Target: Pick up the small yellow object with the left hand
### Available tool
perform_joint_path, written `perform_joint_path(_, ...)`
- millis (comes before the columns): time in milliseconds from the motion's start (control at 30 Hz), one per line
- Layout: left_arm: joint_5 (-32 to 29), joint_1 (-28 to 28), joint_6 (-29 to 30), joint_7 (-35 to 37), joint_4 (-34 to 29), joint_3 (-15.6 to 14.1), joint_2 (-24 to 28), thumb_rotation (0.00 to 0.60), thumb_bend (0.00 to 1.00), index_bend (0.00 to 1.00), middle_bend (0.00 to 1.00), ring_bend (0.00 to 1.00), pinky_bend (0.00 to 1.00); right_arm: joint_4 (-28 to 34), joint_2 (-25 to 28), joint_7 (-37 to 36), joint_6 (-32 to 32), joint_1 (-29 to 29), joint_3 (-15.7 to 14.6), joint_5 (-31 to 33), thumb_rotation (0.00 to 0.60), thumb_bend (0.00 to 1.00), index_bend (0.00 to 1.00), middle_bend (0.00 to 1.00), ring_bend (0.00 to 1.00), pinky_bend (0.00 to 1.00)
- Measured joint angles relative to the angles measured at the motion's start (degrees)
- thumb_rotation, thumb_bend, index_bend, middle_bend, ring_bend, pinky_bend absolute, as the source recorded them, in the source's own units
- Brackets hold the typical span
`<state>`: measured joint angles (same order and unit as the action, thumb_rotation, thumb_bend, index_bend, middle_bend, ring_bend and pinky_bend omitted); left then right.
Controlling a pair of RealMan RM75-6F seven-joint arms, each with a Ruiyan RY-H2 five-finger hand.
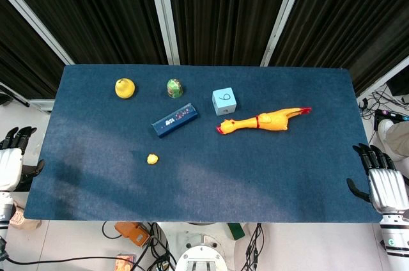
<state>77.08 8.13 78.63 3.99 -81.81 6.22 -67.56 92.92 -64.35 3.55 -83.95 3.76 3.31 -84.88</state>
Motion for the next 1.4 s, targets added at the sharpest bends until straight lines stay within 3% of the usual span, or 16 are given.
perform_joint_path(500,1.1,0.4,-0.9,1.2,-0.8,-0.6,0.0,0.600,0.29,0.12,0.10,0.06,0.22,0.2,0.1,0.0,0.3,0.0,0.0,0.3,0.600,0.42,0.20,0.18,0.16,0.20)
perform_joint_path(867,11.0,3.2,-3.7,6.2,-6.5,-4.3,-0.1,0.600,0.29,0.12,0.10,0.06,0.22,0.9,-0.2,1.2,0.9,0.1,-0.4,0.5,0.600,0.42,0.20,0.18,0.16,0.20)
perform_joint_path(1067,12.4,7.7,-9.4,6.5,-7.6,-5.0,-3.8,0.600,0.29,0.12,0.10,0.09,0.29,0.8,0.2,0.6,1.0,0.0,-0.4,0.7,0.600,0.42,0.20,0.18,0.16,0.20)
perform_joint_path(1400,12.2,13.0,-13.9,6.1,-5.1,-3.9,-11.1,0.600,0.29,0.12,0.10,0.11,0.29,0.8,0.3,0.8,1.5,0.2,-0.5,0.6,0.600,0.42,0.20,0.18,0.16,0.20)
